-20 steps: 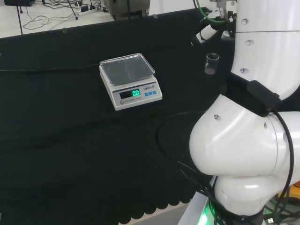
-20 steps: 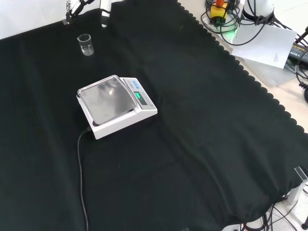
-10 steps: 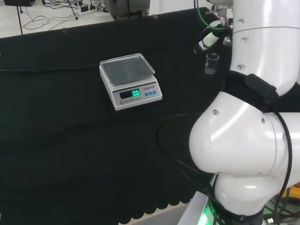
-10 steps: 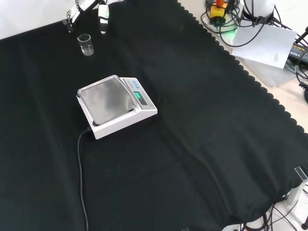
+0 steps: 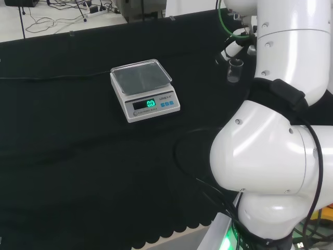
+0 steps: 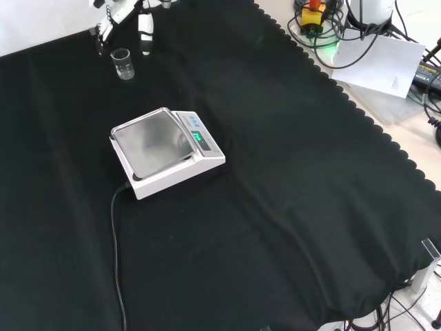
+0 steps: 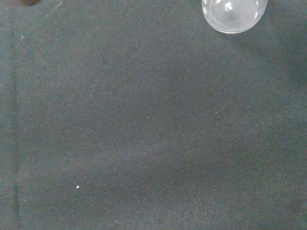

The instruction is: Pick up the beaker.

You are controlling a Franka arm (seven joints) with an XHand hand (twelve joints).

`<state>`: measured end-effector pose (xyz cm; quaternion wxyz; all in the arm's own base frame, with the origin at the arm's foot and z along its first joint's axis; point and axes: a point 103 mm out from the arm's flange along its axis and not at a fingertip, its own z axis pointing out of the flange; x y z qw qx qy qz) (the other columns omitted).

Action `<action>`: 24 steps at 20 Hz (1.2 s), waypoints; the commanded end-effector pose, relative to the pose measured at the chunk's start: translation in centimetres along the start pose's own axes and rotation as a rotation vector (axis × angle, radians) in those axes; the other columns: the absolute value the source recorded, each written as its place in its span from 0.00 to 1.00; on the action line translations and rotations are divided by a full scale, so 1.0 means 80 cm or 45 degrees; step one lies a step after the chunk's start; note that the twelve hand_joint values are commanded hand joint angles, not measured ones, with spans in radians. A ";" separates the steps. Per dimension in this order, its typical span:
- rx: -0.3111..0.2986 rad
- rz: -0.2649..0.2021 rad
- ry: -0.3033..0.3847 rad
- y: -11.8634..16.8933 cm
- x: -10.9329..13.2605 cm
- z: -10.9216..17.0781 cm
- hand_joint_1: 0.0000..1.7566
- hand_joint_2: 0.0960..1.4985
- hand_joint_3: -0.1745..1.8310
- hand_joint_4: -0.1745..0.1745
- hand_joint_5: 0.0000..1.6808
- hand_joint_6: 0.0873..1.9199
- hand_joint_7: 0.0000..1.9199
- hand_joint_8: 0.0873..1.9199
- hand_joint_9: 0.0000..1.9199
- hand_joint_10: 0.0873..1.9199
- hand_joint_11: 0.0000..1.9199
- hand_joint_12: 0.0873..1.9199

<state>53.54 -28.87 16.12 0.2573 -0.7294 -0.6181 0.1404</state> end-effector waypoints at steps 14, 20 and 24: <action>0.032 0.004 0.004 0.032 -0.027 0.034 0.37 0.51 0.10 0.45 0.17 0.00 0.02 0.27 0.00 0.40 0.00 0.70; -0.014 0.055 -0.077 0.035 -0.021 0.039 0.53 0.52 0.12 0.42 0.20 0.00 0.02 0.29 0.03 0.45 0.10 0.73; -0.134 0.053 -0.052 0.038 -0.019 0.041 0.62 0.51 0.18 0.37 0.27 0.00 0.06 0.32 0.16 0.40 0.23 0.66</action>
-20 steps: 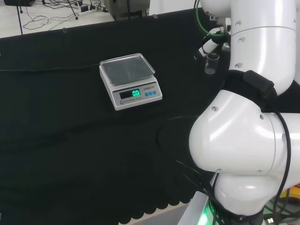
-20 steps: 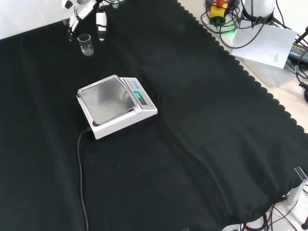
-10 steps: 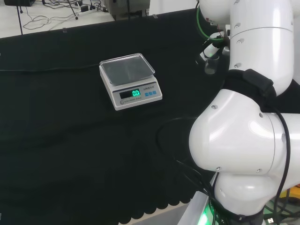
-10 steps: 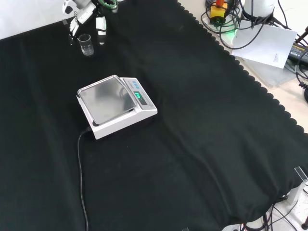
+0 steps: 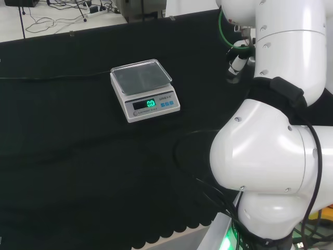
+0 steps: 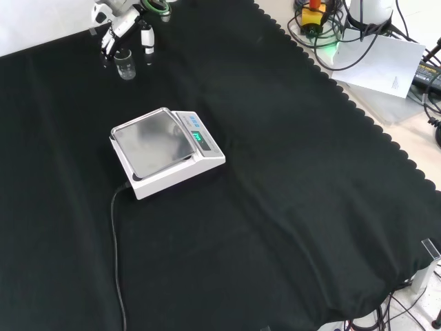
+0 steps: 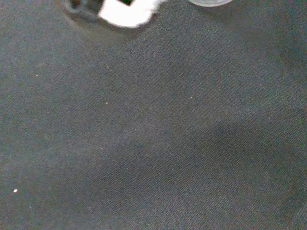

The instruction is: Pick up the beaker.

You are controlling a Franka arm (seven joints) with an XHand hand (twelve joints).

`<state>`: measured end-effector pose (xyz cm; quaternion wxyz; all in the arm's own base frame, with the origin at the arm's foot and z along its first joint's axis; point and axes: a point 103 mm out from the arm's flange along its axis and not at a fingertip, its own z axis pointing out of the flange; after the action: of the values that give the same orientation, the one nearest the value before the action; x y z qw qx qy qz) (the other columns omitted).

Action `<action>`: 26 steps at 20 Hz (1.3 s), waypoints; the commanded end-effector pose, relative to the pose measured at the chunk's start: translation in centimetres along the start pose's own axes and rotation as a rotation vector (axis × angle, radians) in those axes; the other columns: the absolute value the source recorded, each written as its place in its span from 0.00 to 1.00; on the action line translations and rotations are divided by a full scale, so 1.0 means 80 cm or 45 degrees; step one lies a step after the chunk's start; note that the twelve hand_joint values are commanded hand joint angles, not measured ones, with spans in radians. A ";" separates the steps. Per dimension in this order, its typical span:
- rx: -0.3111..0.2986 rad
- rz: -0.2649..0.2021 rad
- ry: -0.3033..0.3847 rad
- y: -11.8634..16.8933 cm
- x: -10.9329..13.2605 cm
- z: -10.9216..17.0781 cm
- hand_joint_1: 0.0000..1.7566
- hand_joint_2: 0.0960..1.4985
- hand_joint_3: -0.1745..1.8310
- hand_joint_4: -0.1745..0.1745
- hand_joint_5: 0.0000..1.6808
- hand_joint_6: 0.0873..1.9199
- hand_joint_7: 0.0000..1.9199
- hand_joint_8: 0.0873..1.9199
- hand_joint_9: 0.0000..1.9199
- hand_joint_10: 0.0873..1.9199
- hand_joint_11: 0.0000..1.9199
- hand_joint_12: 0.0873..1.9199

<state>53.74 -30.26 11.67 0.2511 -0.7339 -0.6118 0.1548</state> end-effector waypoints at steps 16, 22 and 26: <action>-0.369 -0.069 -0.039 -0.030 0.036 -0.069 0.88 0.75 0.09 0.00 0.45 0.67 0.34 0.53 0.37 0.69 0.44 0.66; -0.231 -0.222 -0.117 -0.065 0.076 -0.122 0.88 0.75 0.09 0.00 0.45 0.67 0.36 0.53 0.38 0.68 0.43 0.67; -0.168 -0.336 -0.111 -0.082 0.087 -0.144 0.86 0.76 0.09 0.00 0.45 0.67 0.33 0.63 0.43 0.67 0.46 0.65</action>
<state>55.35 -26.97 20.41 0.1603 -0.7158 -0.6728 0.0966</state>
